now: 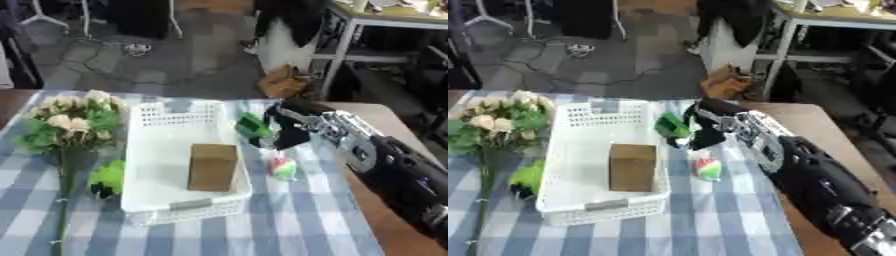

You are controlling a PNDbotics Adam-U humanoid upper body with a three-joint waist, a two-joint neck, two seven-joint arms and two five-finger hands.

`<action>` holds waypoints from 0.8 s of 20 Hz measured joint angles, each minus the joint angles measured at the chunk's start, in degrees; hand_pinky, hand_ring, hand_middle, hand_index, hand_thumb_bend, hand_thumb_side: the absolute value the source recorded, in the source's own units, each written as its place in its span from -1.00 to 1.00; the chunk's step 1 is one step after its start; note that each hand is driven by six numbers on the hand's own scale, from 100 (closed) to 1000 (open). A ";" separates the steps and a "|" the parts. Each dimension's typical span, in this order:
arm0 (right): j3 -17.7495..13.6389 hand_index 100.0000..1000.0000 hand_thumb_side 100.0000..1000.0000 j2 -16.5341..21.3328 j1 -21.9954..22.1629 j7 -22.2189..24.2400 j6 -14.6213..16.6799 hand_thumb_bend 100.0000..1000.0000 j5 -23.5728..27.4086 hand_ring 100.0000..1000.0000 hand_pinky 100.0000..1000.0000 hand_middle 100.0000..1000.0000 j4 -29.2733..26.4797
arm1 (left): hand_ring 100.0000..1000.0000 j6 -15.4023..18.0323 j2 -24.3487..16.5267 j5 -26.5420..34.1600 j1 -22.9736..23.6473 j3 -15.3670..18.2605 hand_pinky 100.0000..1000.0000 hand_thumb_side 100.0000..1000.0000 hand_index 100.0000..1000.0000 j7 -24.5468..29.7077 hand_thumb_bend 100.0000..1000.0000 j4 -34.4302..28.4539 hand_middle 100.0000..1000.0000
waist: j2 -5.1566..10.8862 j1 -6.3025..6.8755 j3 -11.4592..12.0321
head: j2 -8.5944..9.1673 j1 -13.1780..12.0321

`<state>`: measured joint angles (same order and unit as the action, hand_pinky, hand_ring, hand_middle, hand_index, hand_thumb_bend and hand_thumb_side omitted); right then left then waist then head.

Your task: Pick up objects on the table and place them in the box.

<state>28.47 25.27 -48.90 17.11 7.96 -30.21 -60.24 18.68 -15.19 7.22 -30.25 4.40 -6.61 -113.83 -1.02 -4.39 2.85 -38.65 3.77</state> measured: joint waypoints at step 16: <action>-3.09 -0.66 0.18 -6.06 -13.48 2.89 3.74 -1.00 0.55 -0.46 -0.20 -1.00 10.01 | 0.73 0.13 0.08 0.16 -0.62 -0.36 0.28 0.64 0.70 0.15 -1.00 0.00 0.47 | 0.00 -0.34 1.61 | -2.32 1.62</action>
<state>25.38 19.21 -62.38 20.00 11.70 -29.66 -50.23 18.81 -15.11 7.38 -30.87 4.04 -6.46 -113.83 -1.02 -4.74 4.47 -40.97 5.39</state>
